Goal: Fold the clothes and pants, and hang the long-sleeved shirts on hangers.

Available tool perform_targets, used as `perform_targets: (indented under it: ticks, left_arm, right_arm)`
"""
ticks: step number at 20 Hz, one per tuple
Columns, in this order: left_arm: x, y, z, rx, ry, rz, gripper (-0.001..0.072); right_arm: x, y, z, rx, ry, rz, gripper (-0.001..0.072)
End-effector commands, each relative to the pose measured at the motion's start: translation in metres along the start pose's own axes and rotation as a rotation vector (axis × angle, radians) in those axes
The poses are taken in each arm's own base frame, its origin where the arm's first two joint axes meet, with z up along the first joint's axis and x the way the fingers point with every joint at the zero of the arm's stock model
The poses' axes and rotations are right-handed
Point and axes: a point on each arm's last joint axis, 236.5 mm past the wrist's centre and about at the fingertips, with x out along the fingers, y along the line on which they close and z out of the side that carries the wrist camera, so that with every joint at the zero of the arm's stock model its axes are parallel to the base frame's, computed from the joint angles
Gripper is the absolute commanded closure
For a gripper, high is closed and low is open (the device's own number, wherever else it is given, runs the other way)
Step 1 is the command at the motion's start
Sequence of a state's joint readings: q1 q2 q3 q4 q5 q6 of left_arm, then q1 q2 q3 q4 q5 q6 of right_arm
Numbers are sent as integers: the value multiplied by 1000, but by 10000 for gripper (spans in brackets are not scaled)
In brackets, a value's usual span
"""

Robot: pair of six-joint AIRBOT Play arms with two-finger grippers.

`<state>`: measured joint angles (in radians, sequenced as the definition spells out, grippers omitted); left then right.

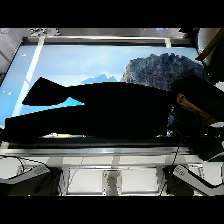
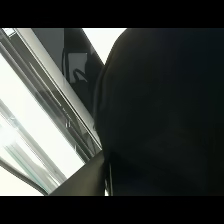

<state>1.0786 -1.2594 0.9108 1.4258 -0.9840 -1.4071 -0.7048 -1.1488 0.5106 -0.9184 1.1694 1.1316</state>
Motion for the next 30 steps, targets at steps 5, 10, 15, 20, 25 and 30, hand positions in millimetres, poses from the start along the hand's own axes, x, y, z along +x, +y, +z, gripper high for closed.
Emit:
perform_targets:
  ticks: [5, 10, 15, 20, 25, 30]
  left_arm:
    - [0, 0, 0, 1, 1, -1, 700]
    - [0, 0, 0, 1, 1, -1, 700]
    - [0, 0, -3, -1, 10, -2, 700]
    - [-3, -2, -11, 0, 41, -8, 700]
    - [-1, -5, -27, -3, 102, -20, 700]
    - [21, -4, -62, -16, 176, -24, 700]
  right_arm:
    - [17, 17, -3, -47, 37, 63, 167]
    - [23, 29, -10, -85, 67, 76, 521]
    - [4, 38, -11, -167, 91, 65, 694]
    - [-57, 8, 8, -220, 96, -152, 695]
    - [-75, -23, 16, -215, 87, -282, 695]
    - [-64, -34, 18, -206, 62, -301, 694]
